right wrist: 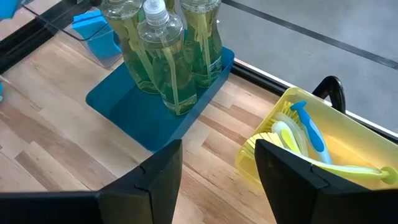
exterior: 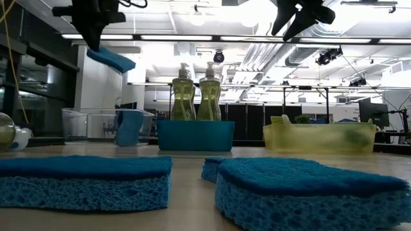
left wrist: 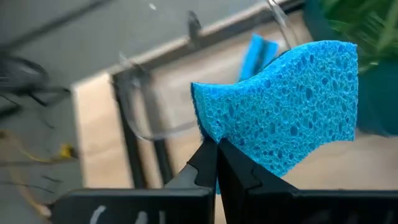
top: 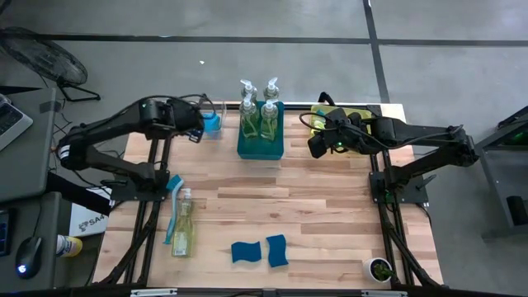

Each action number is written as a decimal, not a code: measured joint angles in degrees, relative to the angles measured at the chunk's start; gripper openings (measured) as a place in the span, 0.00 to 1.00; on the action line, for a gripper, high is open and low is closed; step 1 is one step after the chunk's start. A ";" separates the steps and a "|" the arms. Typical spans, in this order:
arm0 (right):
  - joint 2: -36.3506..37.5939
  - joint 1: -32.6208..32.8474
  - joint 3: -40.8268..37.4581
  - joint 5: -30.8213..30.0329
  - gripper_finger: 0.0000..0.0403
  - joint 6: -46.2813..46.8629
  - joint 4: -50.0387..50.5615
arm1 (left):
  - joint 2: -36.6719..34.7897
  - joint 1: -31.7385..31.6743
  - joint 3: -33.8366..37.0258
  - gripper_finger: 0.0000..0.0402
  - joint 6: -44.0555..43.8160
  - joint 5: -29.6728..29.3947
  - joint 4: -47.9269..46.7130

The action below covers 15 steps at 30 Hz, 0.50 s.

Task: Pick & Place Kitchen Sink Supplies
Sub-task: Put the blue sponge into the transparent bin

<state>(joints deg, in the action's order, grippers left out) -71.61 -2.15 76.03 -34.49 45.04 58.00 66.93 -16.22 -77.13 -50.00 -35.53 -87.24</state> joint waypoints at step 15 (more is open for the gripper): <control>0.00 0.00 0.00 0.09 0.48 0.60 -0.09 | 14.37 -13.70 -5.45 0.00 22.77 -6.93 -1.47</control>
<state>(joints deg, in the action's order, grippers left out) -71.61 -2.15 76.03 -34.40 45.63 57.91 81.29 -29.93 -82.58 -27.22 -42.46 -88.71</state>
